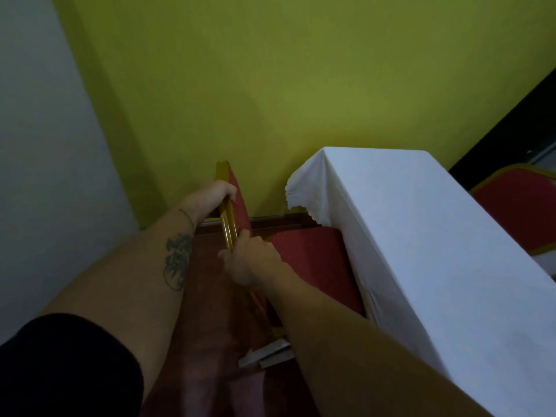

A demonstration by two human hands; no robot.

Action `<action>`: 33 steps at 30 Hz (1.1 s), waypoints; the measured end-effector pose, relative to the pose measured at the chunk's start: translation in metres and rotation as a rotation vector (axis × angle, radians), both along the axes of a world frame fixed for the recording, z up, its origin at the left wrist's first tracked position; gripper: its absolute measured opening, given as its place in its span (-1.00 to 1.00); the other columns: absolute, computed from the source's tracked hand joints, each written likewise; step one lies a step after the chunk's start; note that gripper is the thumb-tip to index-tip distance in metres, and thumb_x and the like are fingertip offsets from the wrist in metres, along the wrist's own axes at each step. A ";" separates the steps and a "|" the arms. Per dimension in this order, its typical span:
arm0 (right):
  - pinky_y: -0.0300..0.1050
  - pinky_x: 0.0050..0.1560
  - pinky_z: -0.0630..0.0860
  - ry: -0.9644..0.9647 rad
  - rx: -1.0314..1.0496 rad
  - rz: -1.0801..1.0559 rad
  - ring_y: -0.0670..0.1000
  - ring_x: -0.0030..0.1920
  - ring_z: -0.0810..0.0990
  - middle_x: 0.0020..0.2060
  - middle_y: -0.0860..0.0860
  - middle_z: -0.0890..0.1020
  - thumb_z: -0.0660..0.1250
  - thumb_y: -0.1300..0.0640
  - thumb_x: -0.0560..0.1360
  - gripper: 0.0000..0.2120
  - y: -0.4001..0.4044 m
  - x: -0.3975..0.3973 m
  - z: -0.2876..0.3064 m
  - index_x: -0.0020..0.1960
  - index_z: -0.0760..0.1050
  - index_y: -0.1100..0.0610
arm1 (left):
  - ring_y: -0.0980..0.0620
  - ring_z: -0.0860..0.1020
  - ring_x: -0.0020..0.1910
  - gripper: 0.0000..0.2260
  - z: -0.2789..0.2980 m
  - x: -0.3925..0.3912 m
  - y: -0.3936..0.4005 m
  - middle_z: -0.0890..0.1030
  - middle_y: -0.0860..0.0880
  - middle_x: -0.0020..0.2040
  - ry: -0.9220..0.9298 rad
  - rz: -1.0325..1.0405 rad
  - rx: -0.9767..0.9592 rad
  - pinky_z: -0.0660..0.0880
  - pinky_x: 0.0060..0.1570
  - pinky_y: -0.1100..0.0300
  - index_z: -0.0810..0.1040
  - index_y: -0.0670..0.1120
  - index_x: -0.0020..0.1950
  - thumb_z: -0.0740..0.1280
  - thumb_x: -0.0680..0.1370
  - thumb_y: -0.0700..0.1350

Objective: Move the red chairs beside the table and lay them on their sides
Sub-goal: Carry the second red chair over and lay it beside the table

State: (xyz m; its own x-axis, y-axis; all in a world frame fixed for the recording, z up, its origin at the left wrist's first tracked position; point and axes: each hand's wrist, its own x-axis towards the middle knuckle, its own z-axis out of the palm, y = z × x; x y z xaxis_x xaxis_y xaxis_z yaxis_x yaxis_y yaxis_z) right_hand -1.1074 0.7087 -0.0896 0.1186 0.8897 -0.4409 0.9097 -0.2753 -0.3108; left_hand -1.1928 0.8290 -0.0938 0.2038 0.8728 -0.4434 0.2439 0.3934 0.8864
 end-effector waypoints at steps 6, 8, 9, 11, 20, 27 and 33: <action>0.12 0.20 0.44 -0.078 0.040 -0.098 0.28 0.34 0.51 0.35 0.19 0.53 0.25 -0.15 0.63 -0.47 0.012 0.040 -0.002 0.42 0.30 0.19 | -0.16 0.60 -0.02 -0.27 -0.010 0.052 0.016 0.57 -0.15 0.01 0.065 -0.031 0.058 0.61 0.07 -0.08 0.15 -0.21 0.52 0.30 0.41 -0.04; 0.14 0.20 0.43 -0.097 0.046 -0.134 0.29 0.34 0.51 0.35 0.20 0.53 0.18 -0.18 0.65 -0.50 0.012 0.056 -0.002 0.41 0.31 0.16 | -0.18 0.60 0.04 -0.37 -0.007 0.069 0.015 0.55 -0.17 0.12 0.148 -0.085 0.128 0.61 0.08 -0.09 0.13 -0.12 0.46 0.25 0.44 0.00; 0.15 0.20 0.42 -0.089 0.043 -0.148 0.29 0.34 0.51 0.35 0.20 0.53 0.15 -0.19 0.65 -0.50 0.011 0.061 -0.001 0.42 0.31 0.14 | -0.20 0.60 0.07 -0.40 -0.007 0.075 0.016 0.56 -0.20 0.17 0.186 -0.103 0.150 0.61 0.10 -0.11 0.15 -0.12 0.43 0.23 0.44 0.01; 0.16 0.21 0.41 -0.058 0.024 -0.159 0.29 0.34 0.51 0.36 0.20 0.53 0.15 -0.19 0.65 -0.49 0.010 0.068 -0.001 0.44 0.31 0.13 | -0.22 0.61 0.08 -0.38 -0.005 0.083 0.017 0.57 -0.21 0.18 0.238 -0.131 0.159 0.60 0.13 -0.12 0.07 -0.15 0.49 0.22 0.50 -0.01; 0.17 0.23 0.44 0.096 0.081 -0.218 0.32 0.33 0.51 0.38 0.22 0.52 0.16 -0.08 0.64 -0.35 0.027 0.077 -0.002 0.65 0.03 0.03 | -0.26 0.30 0.50 -0.25 0.000 0.092 -0.007 0.13 -0.21 0.63 0.261 -0.253 0.083 0.32 0.35 -0.04 -0.38 -0.11 0.60 0.15 0.70 0.02; 0.04 0.19 0.54 0.057 -0.278 -0.165 0.20 0.23 0.55 0.30 0.15 0.50 0.40 -0.03 0.51 -0.41 -0.061 0.101 -0.005 0.45 0.34 0.14 | -0.04 0.56 -0.21 -0.61 -0.001 0.091 -0.021 0.54 -0.13 -0.10 0.096 -0.259 -0.147 0.60 -0.37 -0.01 0.40 -0.25 0.33 0.10 0.71 0.05; -0.01 0.07 0.53 -0.053 -0.436 -0.130 0.18 0.18 0.61 0.23 0.12 0.60 0.33 -0.14 0.42 -0.45 -0.124 0.108 -0.017 0.32 0.54 0.13 | -0.05 0.55 -0.27 -0.80 -0.004 0.097 -0.041 0.54 -0.13 -0.22 0.146 -0.241 -0.147 0.62 -0.45 0.07 0.48 -0.18 -0.04 0.16 0.64 -0.08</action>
State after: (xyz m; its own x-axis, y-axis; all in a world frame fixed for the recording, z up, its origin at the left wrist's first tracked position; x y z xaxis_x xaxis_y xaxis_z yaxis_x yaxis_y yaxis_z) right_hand -0.9992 0.5843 -0.1061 0.2494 0.5984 -0.7613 0.8707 -0.4827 -0.0941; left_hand -1.0955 0.7883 -0.0975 0.3217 0.7318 -0.6008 0.4662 0.4298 0.7733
